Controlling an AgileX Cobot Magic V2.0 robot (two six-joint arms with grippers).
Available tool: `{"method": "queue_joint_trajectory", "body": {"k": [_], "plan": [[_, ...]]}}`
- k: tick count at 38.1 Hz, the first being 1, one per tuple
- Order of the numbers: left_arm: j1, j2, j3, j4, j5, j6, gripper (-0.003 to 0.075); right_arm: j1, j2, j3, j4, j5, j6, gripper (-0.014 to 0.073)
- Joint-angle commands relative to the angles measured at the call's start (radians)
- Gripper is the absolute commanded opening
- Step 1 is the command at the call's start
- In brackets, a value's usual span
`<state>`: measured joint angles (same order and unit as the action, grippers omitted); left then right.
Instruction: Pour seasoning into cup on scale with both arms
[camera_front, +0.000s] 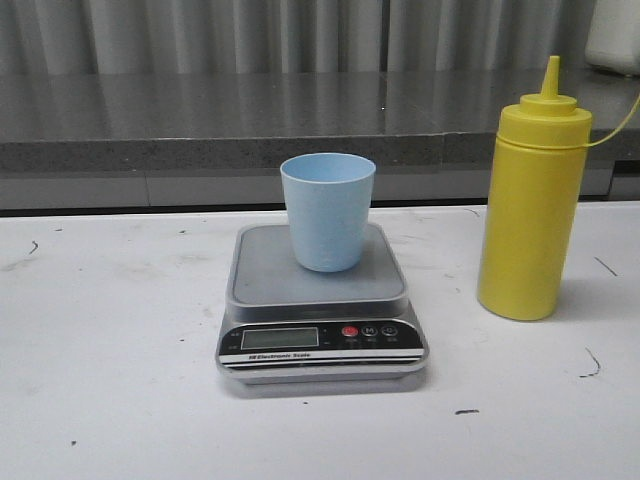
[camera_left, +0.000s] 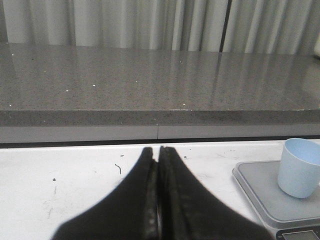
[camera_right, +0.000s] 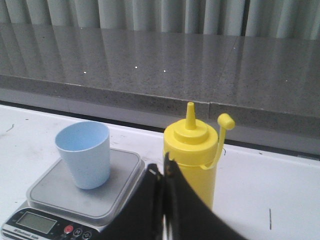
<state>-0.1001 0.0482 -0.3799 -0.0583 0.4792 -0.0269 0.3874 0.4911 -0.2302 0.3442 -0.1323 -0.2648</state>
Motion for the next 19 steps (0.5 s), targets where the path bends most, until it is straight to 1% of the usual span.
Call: {"method": "queue_joint_trajectory", "body": {"k": [1,4,8,19], "plan": [[0.001,0.011,-0.026,-0.011,-0.085,-0.008,-0.002,-0.003,-0.062,-0.035,-0.003,0.008,-0.017,-0.0119],[0.001,0.011,-0.026,-0.011,-0.085,-0.008,-0.002,-0.003,-0.115,-0.035,-0.003,0.048,-0.017,-0.0119],[0.001,0.011,-0.026,-0.011,-0.085,-0.008,-0.002,-0.003,-0.159,-0.035,-0.003,0.065,-0.017,-0.0119],[0.001,0.011,-0.026,-0.011,-0.085,-0.008,-0.002,-0.003,-0.17,-0.035,-0.003,0.065,-0.017,-0.0119]]}}
